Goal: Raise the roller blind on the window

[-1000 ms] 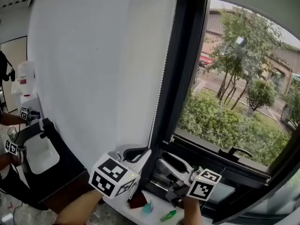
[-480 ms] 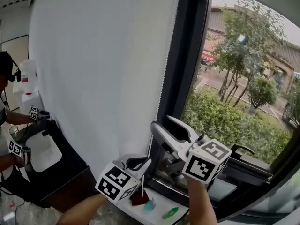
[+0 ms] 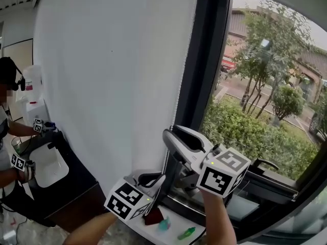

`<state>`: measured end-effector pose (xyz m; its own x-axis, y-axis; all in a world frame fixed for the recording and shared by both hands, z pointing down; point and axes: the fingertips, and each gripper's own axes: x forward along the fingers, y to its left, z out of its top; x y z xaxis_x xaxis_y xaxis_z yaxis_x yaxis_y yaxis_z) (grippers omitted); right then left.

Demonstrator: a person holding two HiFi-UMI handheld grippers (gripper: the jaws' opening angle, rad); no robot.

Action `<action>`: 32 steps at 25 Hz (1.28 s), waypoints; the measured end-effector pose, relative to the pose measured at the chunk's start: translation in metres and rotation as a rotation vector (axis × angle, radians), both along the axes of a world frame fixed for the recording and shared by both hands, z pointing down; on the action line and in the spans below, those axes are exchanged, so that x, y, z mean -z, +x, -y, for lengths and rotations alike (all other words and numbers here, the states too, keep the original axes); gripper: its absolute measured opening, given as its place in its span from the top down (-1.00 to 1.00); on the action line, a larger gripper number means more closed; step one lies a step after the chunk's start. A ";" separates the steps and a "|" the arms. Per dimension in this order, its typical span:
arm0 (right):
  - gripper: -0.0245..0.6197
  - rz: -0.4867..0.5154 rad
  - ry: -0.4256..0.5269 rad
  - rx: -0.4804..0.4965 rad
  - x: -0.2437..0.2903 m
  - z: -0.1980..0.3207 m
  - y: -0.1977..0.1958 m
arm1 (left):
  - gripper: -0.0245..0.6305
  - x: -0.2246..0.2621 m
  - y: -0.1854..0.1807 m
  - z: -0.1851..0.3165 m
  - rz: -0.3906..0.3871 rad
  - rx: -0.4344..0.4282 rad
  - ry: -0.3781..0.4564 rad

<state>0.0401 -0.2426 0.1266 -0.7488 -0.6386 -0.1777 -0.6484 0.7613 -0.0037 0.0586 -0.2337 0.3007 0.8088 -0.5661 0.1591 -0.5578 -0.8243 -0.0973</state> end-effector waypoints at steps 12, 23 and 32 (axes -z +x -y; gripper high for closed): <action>0.89 -0.029 -0.050 -0.016 -0.042 0.002 -0.004 | 0.89 -0.040 0.007 0.001 0.081 -0.015 -0.065; 0.89 0.004 -0.170 -0.045 -0.123 0.007 0.004 | 0.89 -0.113 -0.004 -0.003 0.119 -0.010 -0.185; 0.80 0.027 -0.113 -0.222 -0.148 -0.007 0.029 | 0.69 -0.100 -0.032 -0.009 0.009 0.051 -0.114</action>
